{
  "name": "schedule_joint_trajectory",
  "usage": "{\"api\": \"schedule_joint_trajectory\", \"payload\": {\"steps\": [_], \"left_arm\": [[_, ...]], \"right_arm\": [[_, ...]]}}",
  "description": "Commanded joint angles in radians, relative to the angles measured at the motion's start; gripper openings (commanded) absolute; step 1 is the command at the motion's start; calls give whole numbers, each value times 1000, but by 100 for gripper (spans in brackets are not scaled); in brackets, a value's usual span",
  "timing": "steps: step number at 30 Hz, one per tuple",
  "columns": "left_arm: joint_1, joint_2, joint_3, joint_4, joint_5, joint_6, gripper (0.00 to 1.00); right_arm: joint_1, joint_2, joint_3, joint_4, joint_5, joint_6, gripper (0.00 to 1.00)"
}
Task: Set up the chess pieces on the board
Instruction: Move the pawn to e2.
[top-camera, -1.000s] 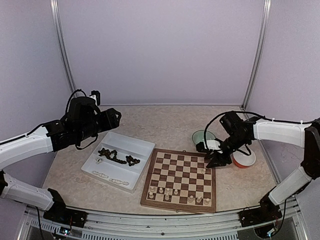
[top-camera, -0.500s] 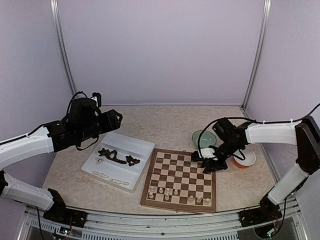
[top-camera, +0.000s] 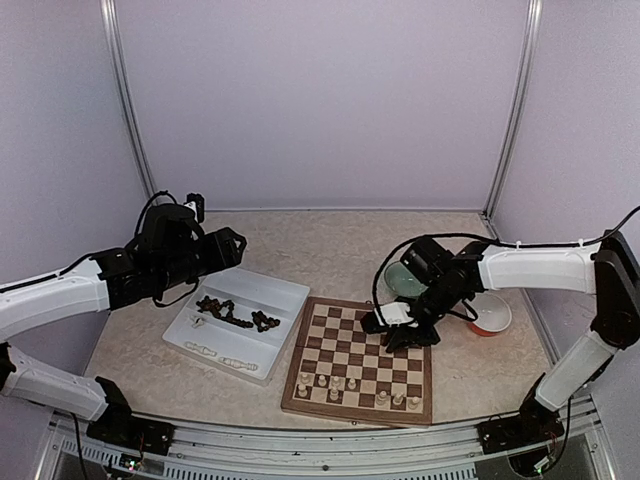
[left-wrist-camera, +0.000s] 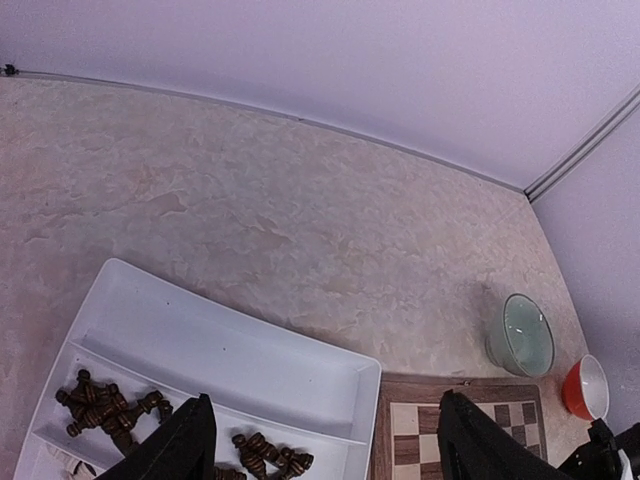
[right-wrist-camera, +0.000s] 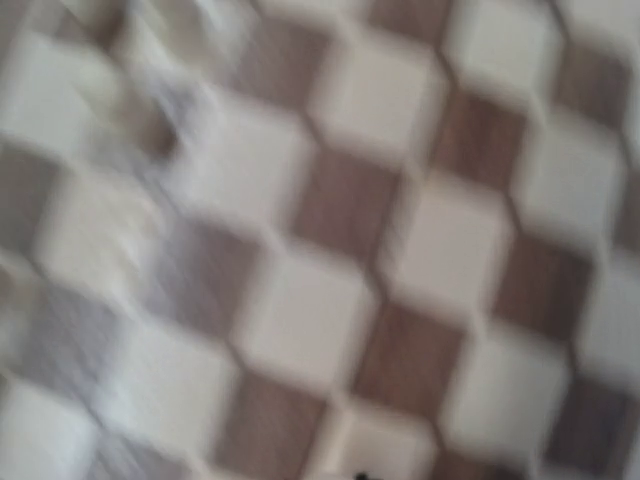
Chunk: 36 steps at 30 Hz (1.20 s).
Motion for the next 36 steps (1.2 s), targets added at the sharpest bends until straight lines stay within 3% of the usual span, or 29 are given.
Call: {"api": "schedule_joint_trajectory", "payload": {"steps": [1,10,27,36], "left_arm": [[-6,-18,-21,37,19,-13,75],[-14,-48,-53,48,18,-19,76],[-14,-37,-73,66,30,-17,76],[-13,-35,-75,65,36,-20,76]], "right_arm": [[105,24,65,-34,-53,60,0],[223,140,124,-81,-55,59,0],[260,193,136,-92,-44,64,4],[261,167,141,-83,-18,80,24]]}}
